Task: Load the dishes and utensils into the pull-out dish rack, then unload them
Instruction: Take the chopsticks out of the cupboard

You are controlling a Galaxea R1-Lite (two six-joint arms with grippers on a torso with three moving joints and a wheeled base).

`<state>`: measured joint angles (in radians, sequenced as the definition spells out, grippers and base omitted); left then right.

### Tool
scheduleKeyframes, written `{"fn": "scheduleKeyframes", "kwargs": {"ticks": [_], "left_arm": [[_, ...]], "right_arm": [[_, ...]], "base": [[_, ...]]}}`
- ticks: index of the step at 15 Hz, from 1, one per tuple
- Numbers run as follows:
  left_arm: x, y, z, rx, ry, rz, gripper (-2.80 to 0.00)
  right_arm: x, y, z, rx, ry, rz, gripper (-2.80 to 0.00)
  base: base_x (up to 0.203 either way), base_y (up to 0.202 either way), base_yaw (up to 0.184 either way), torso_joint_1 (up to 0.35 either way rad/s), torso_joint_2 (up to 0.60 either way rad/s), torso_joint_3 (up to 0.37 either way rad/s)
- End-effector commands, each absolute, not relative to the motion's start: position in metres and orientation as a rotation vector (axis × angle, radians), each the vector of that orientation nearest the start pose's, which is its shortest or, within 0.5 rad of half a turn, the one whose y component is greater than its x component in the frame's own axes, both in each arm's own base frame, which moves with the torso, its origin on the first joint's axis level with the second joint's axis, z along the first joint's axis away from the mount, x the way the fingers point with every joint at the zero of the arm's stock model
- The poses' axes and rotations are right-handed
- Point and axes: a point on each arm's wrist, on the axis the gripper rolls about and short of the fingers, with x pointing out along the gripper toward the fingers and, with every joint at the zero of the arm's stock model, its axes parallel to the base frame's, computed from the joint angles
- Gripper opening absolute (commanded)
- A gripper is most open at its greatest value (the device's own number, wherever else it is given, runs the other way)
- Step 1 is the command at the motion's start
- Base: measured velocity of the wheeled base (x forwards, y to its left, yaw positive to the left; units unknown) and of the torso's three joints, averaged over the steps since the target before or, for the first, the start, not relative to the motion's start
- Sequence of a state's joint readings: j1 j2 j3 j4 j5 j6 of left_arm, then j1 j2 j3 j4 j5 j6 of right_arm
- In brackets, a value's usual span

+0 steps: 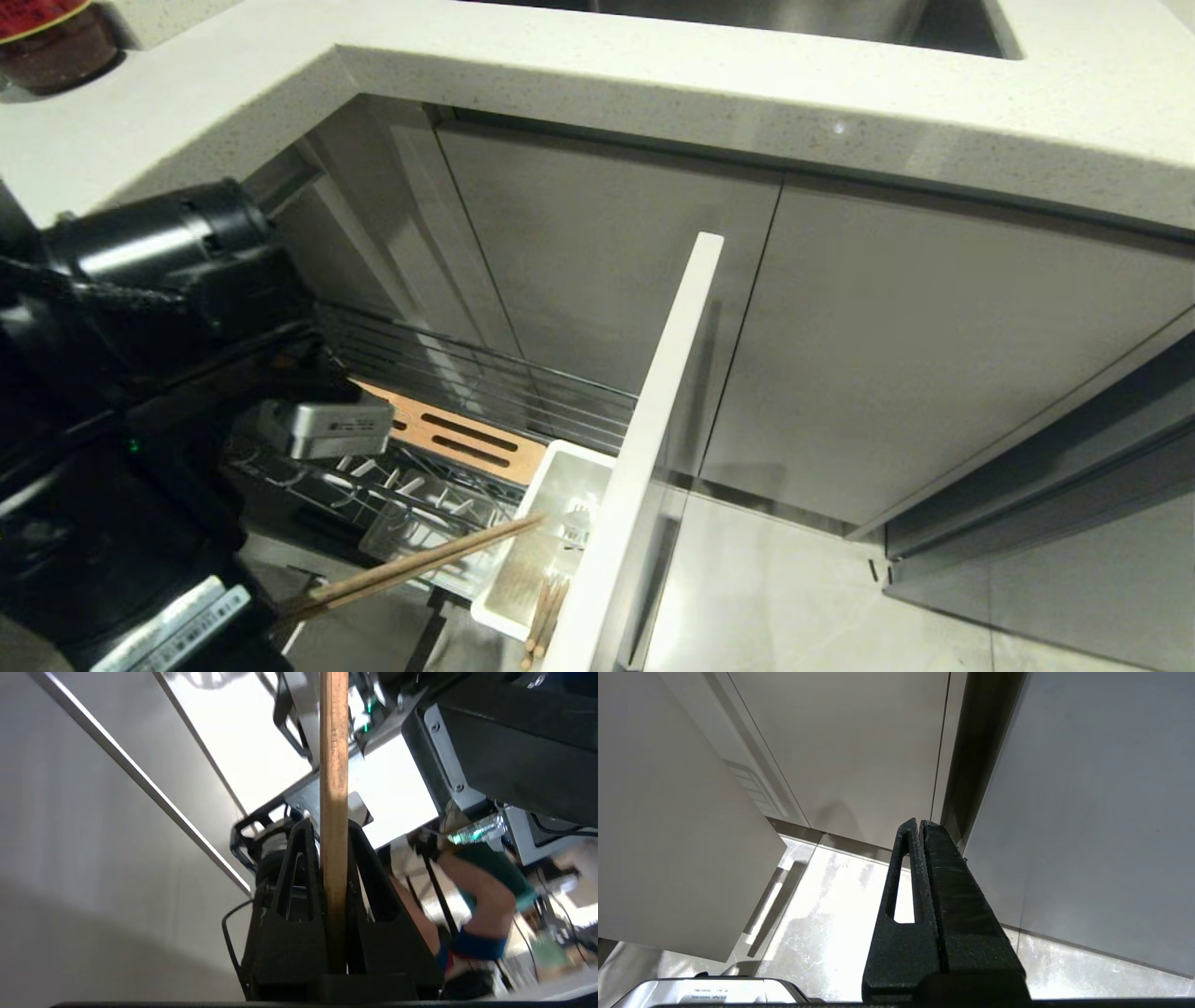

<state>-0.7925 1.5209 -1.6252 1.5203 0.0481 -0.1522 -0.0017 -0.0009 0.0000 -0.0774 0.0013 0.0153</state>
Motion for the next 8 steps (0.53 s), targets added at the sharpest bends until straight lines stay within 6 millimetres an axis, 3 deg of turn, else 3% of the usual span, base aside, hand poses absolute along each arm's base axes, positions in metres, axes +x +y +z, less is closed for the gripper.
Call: {"fn": "scheduleKeyframes", "kwargs": {"ticks": [1, 8], "left_arm": [[0.099, -0.101, 0.311, 0.427, 1.246, -0.532, -2.80], [0.058, -0.058, 0.355, 0.283, 0.973, -0.594, -2.80]], "right_arm": [[-0.021, 0.000, 0.076, 0.015, -0.054, 0.000, -2.80], [-0.021, 0.000, 0.076, 0.015, -0.054, 0.000, -2.80]], "base": [[0.000, 0.000, 0.000, 0.000, 0.00, 0.000], [0.000, 0.000, 0.000, 0.000, 0.00, 0.000]]}}
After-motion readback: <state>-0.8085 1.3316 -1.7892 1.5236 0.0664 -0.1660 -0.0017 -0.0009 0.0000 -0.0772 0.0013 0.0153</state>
